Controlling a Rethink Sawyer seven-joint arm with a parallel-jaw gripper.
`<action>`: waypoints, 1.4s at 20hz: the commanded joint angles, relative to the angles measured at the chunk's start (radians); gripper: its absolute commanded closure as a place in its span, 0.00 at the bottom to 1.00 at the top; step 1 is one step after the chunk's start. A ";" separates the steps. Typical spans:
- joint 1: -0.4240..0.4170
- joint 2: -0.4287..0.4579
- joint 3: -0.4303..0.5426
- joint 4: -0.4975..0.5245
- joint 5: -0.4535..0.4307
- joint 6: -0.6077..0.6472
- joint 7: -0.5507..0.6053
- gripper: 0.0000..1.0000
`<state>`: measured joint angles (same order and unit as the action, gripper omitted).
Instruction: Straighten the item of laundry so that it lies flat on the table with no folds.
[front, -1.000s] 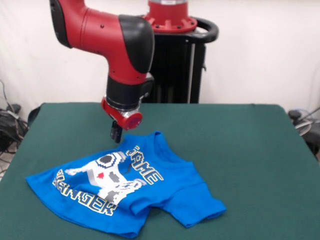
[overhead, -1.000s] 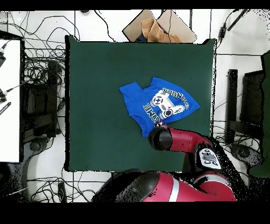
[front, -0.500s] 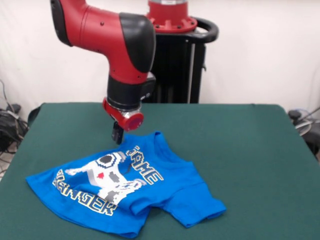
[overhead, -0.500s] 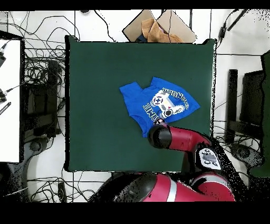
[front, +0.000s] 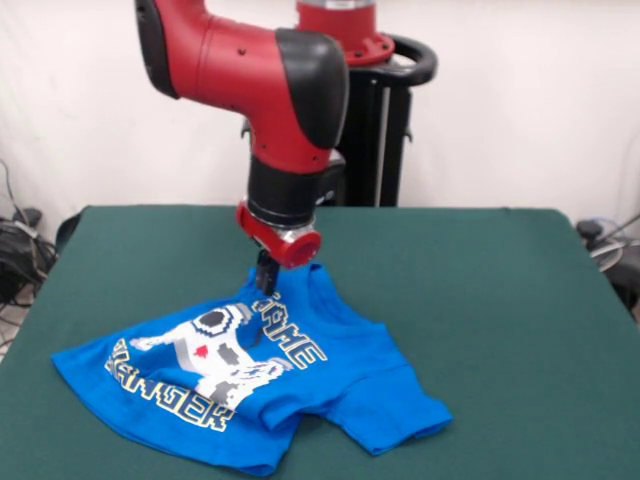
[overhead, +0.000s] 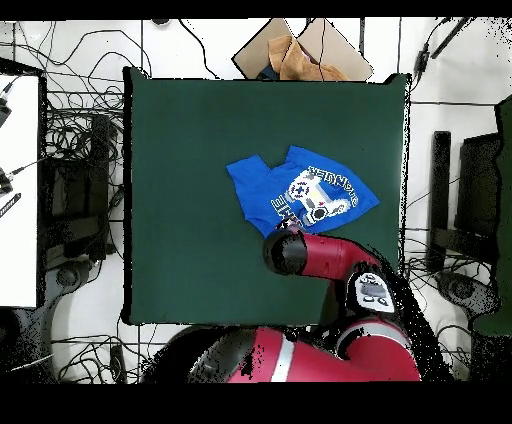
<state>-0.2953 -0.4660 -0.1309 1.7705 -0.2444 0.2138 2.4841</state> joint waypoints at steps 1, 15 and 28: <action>0.048 0.037 0.017 0.004 0.083 0.093 0.139 1.00; 0.274 0.190 -0.244 -0.039 0.264 0.107 0.267 1.00; 0.270 0.204 -0.239 0.004 0.326 -0.038 0.194 1.00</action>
<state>-0.0313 -0.2969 -0.3927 1.7731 0.0064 0.2136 2.4851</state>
